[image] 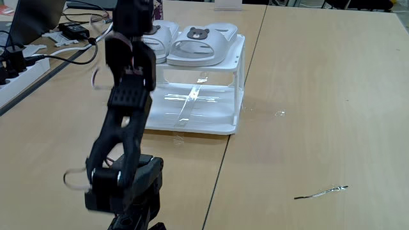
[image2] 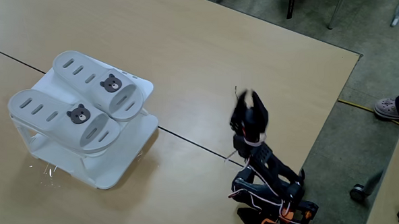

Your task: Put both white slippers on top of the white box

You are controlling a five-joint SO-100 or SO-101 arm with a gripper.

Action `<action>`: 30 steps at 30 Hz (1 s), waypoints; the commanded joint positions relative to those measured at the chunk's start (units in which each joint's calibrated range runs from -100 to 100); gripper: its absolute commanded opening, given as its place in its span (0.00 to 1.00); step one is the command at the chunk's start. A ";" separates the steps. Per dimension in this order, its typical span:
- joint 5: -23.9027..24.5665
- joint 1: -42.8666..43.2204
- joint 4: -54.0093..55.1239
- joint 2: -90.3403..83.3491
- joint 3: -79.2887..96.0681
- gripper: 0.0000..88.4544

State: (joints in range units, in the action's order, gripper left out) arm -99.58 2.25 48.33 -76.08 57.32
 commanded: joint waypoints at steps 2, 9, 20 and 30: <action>-0.42 1.45 21.91 -7.68 17.87 0.01; -0.42 6.55 48.31 -9.53 38.89 0.01; -0.42 6.88 51.07 -22.99 41.78 0.01; -0.42 6.88 51.07 -22.91 41.78 0.01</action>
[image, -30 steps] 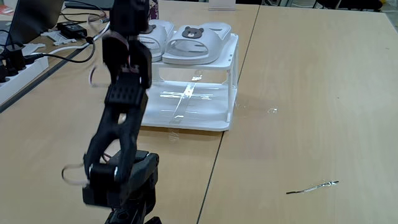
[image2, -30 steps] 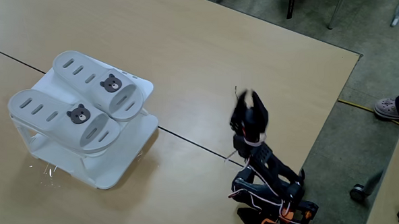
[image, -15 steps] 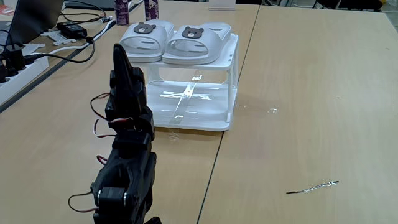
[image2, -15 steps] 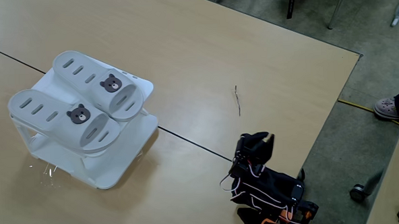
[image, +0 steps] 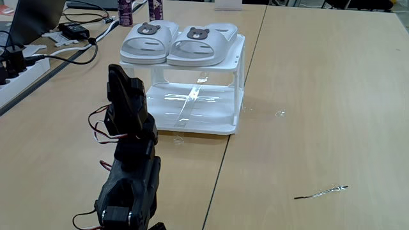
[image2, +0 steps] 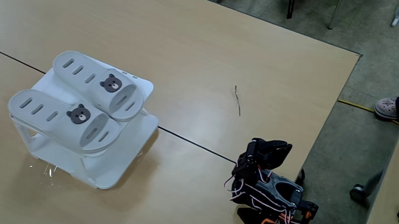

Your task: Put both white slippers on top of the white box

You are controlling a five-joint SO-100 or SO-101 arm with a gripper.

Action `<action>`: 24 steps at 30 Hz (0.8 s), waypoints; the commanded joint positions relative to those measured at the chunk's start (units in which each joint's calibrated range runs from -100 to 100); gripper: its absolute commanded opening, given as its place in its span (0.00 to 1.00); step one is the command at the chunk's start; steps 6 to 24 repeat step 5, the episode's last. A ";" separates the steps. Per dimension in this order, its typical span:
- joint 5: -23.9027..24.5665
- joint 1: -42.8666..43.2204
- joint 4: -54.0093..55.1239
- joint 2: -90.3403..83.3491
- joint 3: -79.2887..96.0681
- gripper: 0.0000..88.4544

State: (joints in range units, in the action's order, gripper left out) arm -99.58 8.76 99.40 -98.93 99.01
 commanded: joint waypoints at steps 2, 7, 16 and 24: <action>-0.42 0.36 0.00 -0.06 0.09 0.01; -0.42 0.36 0.00 -0.06 0.09 0.01; -0.42 0.36 0.00 -0.06 0.09 0.01; -0.42 0.36 0.00 -0.06 0.09 0.01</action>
